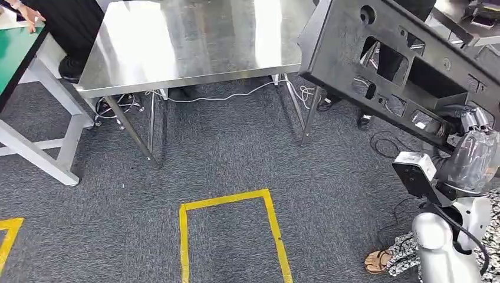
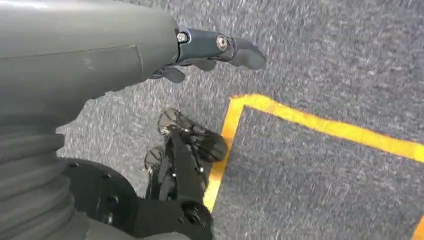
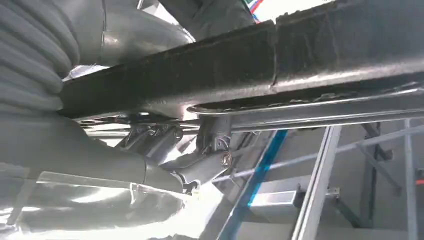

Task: Take the parts from the cabinet and place them on the table.

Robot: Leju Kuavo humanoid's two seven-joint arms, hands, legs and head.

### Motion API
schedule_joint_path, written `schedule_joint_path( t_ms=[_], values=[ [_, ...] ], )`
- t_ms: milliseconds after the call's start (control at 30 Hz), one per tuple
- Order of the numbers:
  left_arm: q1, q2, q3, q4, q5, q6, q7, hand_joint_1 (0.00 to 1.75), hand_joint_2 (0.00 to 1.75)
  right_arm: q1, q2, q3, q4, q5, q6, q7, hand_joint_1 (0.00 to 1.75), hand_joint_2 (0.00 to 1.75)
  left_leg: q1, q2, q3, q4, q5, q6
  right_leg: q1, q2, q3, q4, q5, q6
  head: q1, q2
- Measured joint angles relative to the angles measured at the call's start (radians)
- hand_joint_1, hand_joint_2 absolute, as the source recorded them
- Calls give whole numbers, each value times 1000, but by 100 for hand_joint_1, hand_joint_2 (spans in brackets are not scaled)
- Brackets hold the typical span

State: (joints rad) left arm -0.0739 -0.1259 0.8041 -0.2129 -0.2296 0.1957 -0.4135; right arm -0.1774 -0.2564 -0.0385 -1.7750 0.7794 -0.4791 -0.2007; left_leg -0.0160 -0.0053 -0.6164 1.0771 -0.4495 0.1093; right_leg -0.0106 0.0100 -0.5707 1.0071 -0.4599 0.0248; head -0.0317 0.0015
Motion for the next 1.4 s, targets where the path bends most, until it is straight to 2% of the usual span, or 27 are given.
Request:
schedule_joint_path(
  t_ms=[33,133,167,200,233,267,333,367,400,433,500,533,600,667,733,833,867,933,1000,1033,1067,1100,1200,1233,1267,1333,1400],
  values=[
    [0,14,0,-3,0,0,0,0,175,2,3,0,-1,3,0,0,175,175,-11,3,16,-30,-6,27,-1,-1,1,-1,1,-3,19,0],
    [-1,10,0,-2,-1,1,0,0,175,4,6,2,-3,6,1,-3,175,175,-29,6,19,-50,1,26,-13,-4,0,-11,3,0,14,0],
    [0,11,0,-2,0,2,0,0,175,1,6,2,-6,7,1,-3,175,175,-29,6,27,-71,9,35,-5,-4,7,-24,8,7,12,0],
    [1,9,0,-2,0,2,1,0,175,2,5,2,-10,7,2,-3,175,175,-13,7,56,-119,34,41,5,-9,0,-20,5,6,16,0],
    [0,7,0,-2,0,4,2,0,175,-6,4,2,-10,8,2,-4,175,175,-16,9,66,-134,41,38,2,-9,-11,3,-11,5,16,0],
    [-1,6,0,-2,0,6,4,0,175,-14,4,2,-10,7,3,-4,175,175,-13,10,67,-137,44,38,0,-9,-41,66,-43,1,15,0],
    [-1,1,0,-1,0,7,7,0,175,-13,4,2,-9,7,3,-4,175,175,-11,10,65,-137,42,32,-10,-9,-119,220,-101,7,16,0],
    [-1,-3,0,-1,0,8,8,0,175,-12,5,2,-8,8,4,-4,175,175,-10,8,64,-136,41,25,-16,-9,-148,274,-111,18,16,0],
    [0,-5,0,0,0,9,10,0,175,-12,5,2,-5,7,4,-4,175,175,-9,7,64,-135,40,19,-22,-9,-149,272,-103,28,16,0],
    [1,-9,0,1,0,11,10,0,175,-13,5,2,-4,8,3,-3,175,175,-4,6,64,-131,36,9,-30,-10,-121,214,-72,48,16,0],
    [1,-11,0,1,0,11,10,0,175,-15,6,2,-4,8,3,-3,175,175,9,4,57,-98,18,-21,-48,-14,-20,20,8,86,16,0],
    [1,-7,0,0,0,13,10,0,175,-14,8,2,-1,8,3,-3,175,175,4,2,46,-77,6,-39,-43,-10,-16,14,-8,83,19,0],
    [-1,-4,0,0,0,13,10,0,175,-13,8,3,-3,9,3,-3,175,175,4,0,28,-51,-7,-47,-40,-3,-13,17,-8,40,20,0],
    [2,-4,0,0,0,13,10,0,175,-7,11,4,-2,10,3,-3,175,175,9,0,26,-46,-7,-48,-39,-3,-17,21,-8,30,14,0],
    [2,-2,0,0,0,13,10,0,175,-8,11,4,-2,10,3,-3,175,175,16,1,17,-17,-33,-61,-42,-2,-13,21,-7,17,12,0],
    [2,-2,0,0,0,13,10,0,175,-7,11,4,-2,7,3,-3,175,175,25,2,-95,211,-143,-76,-35,-2,-15,21,-9,11,10,0],
    [2,-2,0,0,0,13,10,0,175,-7,11,4,-2,7,3,-3,175,175,25,2,-121,258,-154,-75,-31,-2,-16,21,-9,10,9,0],
    [3,-2,0,1,-2,12,10,0,175,-6,11,4,-2,5,3,-3,175,175,24,2,-120,234,-112,-62,-23,0,-14,21,-10,10,9,0],
    [2,-2,0,0,-3,11,10,0,175,-7,11,4,-5,5,3,-3,175,175,13,0,-34,51,-12,-26,-10,3,-8,19,-10,9,9,0],
    [2,7,0,-1,-3,13,10,0,175,-6,11,4,-7,5,3,-3,175,175,0,0,3,-26,0,4,-21,3,-5,16,-11,7,13,0],
    [2,4,0,1,-3,13,11,0,175,-8,12,4,-8,4,3,-3,175,175,-2,11,3,-18,-3,0,-10,4,-5,9,-9,9,23,0],
    [1,5,0,0,-4,14,11,0,175,-8,11,4,-8,2,4,-3,175,175,-9,10,6,-27,1,0,-23,2,-5,8,-9,10,19,0],
    [1,8,0,0,-2,15,12,0,175,0,16,5,-8,0,4,-3,175,175,-20,9,11,-41,2,1,-27,-1,-1,0,-7,14,12,0],
    [2,7,0,0,-2,16,12,0,175,1,14,5,-12,-1,4,-3,175,175,-9,14,59,-122,38,19,-17,-7,6,-17,-4,21,14,0],
    [1,5,0,0,-2,16,12,0,175,-6,13,5,-12,-2,4,-3,175,175,-8,14,66,-137,46,28,-13,-6,-11,21,-28,16,16,0],
    [0,4,0,0,-2,16,13,0,175,-7,10,5,-12,-7,5,-5,175,175,-7,15,65,-138,46,22,-16,-7,-91,181,-93,13,17,0],
    [0,1,0,0,-2,19,15,0,175,-5,10,5,-8,-11,6,-6,175,175,-7,13,61,-136,45,16,-21,-7,-148,282,-116,26,15,0]
  ],
)
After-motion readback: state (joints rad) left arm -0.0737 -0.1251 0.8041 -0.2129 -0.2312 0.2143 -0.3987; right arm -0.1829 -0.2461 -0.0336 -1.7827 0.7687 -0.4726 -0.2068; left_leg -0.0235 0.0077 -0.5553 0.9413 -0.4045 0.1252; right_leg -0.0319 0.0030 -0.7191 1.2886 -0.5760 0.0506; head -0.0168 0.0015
